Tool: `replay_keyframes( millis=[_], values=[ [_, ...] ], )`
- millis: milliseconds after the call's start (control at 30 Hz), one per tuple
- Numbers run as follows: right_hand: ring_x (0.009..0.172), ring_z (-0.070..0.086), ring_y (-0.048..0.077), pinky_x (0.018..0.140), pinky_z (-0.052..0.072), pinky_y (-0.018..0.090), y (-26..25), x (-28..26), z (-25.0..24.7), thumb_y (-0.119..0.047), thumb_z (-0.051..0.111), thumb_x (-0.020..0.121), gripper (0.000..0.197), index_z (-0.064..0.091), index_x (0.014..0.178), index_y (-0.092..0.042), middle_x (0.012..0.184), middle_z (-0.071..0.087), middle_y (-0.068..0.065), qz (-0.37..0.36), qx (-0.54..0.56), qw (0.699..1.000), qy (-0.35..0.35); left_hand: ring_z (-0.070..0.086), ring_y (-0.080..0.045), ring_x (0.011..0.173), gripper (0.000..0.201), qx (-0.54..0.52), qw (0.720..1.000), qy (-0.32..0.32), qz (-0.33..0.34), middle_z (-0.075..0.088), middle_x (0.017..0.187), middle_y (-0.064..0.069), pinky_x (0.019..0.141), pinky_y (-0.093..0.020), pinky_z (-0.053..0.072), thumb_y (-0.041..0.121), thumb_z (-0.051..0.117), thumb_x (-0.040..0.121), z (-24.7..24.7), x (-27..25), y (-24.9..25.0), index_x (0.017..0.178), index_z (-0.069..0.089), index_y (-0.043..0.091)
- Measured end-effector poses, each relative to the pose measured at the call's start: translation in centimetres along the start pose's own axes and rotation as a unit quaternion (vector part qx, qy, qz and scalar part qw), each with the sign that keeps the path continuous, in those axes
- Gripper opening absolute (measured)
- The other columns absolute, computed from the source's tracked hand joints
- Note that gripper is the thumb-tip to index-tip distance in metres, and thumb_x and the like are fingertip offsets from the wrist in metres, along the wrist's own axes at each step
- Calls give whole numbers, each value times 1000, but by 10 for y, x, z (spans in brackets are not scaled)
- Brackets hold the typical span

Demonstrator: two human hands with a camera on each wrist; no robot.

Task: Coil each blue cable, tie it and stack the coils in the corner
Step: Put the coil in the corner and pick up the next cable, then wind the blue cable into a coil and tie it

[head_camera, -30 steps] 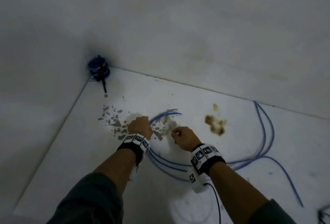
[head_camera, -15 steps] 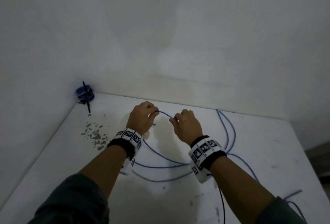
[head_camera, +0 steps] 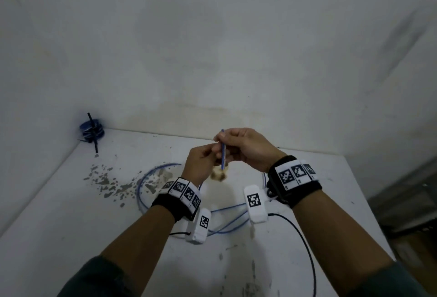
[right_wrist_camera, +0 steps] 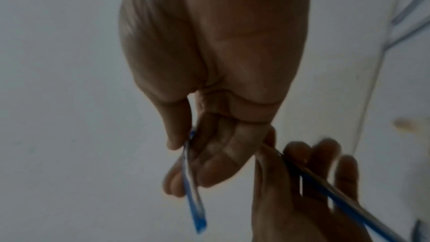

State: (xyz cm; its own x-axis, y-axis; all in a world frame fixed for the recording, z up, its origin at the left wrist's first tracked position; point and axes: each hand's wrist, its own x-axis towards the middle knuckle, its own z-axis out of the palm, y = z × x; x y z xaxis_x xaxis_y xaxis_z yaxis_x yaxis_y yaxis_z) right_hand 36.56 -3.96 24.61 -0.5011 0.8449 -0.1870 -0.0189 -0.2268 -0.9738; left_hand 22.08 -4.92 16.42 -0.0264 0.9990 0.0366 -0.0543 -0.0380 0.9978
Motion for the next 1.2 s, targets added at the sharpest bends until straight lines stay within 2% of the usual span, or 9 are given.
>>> replay_keyframes(
  millis=[133,233,433,500,600,700,833,967,1200],
  values=[
    [70,64,18,61,52,24,5,-9,4,-15,57,99,15,63,99,-2,84,68,8,-26,20,999,42,50,-8,54,31,118,993,-11,27,60,65,-1,56,-25,42,30,51,100,-4,-4,-11,81,67,10],
    [78,68,17,73,56,28,6,-3,9,1,62,92,16,64,107,-3,90,71,8,-124,115,975,145,53,-6,61,32,216,974,-52,46,59,67,7,60,-23,41,29,43,105,-3,-11,-16,84,67,28],
    [90,68,13,92,53,26,25,11,22,6,62,91,6,67,90,5,95,72,15,-285,-82,901,316,46,-4,42,27,165,975,-148,-27,54,58,-2,47,-17,36,24,38,106,3,-16,16,96,58,10],
    [85,63,11,84,53,22,38,15,17,4,55,94,13,68,96,5,97,71,18,-320,-274,865,274,51,-5,45,25,220,960,-170,-36,62,62,-4,50,-23,40,27,41,104,-4,-9,25,91,56,10],
    [79,63,31,56,51,35,53,20,4,2,46,83,24,63,99,-4,92,67,15,-315,-585,729,165,61,-15,61,33,333,931,-147,-15,68,70,-3,62,-29,45,37,52,98,-30,10,32,78,67,16],
    [73,59,35,48,31,31,55,18,7,5,54,81,20,57,99,-3,89,62,16,-258,-673,687,97,61,-18,65,40,465,868,-175,10,65,67,1,63,-30,44,51,58,92,-51,25,37,69,70,21],
    [73,55,31,61,29,33,54,17,15,-21,45,102,18,54,92,-10,92,64,13,-109,-710,696,-18,59,-12,75,28,550,806,-204,78,64,77,10,66,-29,44,52,62,90,-86,40,43,82,70,26],
    [54,48,3,58,37,22,47,16,25,-28,43,105,33,58,80,-11,65,54,-10,-69,-541,838,-3,58,-13,80,26,553,791,-217,149,62,80,13,69,-31,42,46,57,95,-115,49,31,91,72,25],
    [50,33,10,52,30,23,33,39,46,-17,37,107,41,55,72,-7,54,41,-6,-89,-199,970,105,68,-15,83,31,126,980,-120,98,73,88,-10,79,-24,51,17,44,105,-100,22,15,98,71,4]
  ],
)
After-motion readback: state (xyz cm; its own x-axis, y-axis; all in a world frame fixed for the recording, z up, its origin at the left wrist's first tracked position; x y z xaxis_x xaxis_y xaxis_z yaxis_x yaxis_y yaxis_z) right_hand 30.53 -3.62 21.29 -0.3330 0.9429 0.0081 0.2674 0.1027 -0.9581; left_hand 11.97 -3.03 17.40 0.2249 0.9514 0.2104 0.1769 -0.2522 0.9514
